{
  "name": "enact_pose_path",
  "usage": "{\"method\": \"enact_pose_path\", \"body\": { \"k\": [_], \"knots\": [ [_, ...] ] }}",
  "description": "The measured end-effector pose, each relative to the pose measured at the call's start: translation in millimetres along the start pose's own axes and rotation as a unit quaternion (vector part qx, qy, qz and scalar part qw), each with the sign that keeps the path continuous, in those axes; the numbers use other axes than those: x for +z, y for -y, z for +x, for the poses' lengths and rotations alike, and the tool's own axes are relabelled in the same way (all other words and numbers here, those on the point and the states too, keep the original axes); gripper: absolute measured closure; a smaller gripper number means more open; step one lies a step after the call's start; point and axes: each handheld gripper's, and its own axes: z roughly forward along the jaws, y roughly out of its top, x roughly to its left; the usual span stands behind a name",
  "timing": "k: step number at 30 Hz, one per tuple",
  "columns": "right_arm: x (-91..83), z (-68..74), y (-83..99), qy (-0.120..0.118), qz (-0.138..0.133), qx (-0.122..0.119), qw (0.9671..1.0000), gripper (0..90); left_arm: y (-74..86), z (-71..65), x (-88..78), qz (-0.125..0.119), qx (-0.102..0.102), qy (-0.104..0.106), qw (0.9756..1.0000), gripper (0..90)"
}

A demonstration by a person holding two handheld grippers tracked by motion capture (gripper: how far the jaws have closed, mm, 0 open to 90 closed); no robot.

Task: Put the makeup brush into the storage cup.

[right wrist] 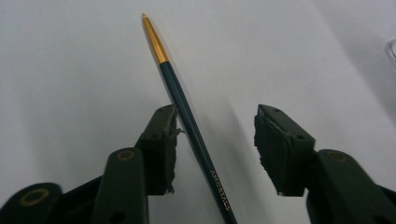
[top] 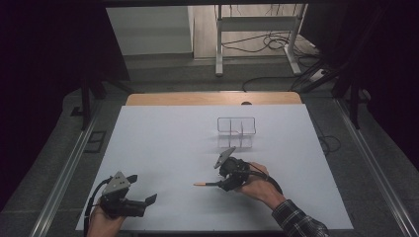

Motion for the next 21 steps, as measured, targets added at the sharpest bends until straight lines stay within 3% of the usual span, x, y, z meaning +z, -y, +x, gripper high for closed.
{"method": "enact_pose_path", "body": {
  "k": [11, 15, 16, 17, 21],
  "knots": [
    [10.9, 1.0, -0.2, -0.011, 0.014, -0.017, 0.9997, 65.0, 0.2, 0.0, 0.5, 0.002, 0.0, 0.0, 1.0, 3.3],
    [12.8, -0.1, -0.1, -0.029, 0.018, -0.016, 0.9993, 74.6, 0.2, -0.2, 0.7, 0.003, 0.0, 0.0, 1.0, 3.3],
    [12.9, 0.2, -1.4, -0.037, 0.025, -0.019, 0.9988, 83.3, 0.2, -0.3, 0.8, 0.004, 0.001, 0.0, 1.0, 3.3],
    [12.9, 0.2, -1.4, -0.037, 0.025, -0.019, 0.9988, 83.3, 0.2, -0.3, 0.8, 0.004, 0.001, 0.0, 1.0, 3.3],
    [13.3, -1.0, -5.0, -0.045, 0.04, 0.005, 0.9982, 84.0, 0.3, -0.4, 0.6, 0.003, 0.0, 0.0, 1.0, 3.3]
  ]
}}
